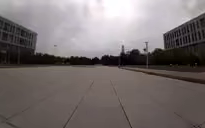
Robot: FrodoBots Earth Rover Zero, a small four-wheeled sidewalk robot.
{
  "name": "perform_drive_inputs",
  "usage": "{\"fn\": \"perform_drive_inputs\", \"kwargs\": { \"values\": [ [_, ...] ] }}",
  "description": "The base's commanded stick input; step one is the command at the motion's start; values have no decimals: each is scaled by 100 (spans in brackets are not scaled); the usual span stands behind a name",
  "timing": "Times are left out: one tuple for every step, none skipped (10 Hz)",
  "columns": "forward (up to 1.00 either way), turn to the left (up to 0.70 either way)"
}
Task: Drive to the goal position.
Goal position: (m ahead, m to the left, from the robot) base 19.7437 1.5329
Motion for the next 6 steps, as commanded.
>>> {"fn": "perform_drive_inputs", "kwargs": {
  "values": [
    [70, 0],
    [70, 0],
    [70, 0],
    [70, 0],
    [70, 0],
    [70, 0]
  ]
}}
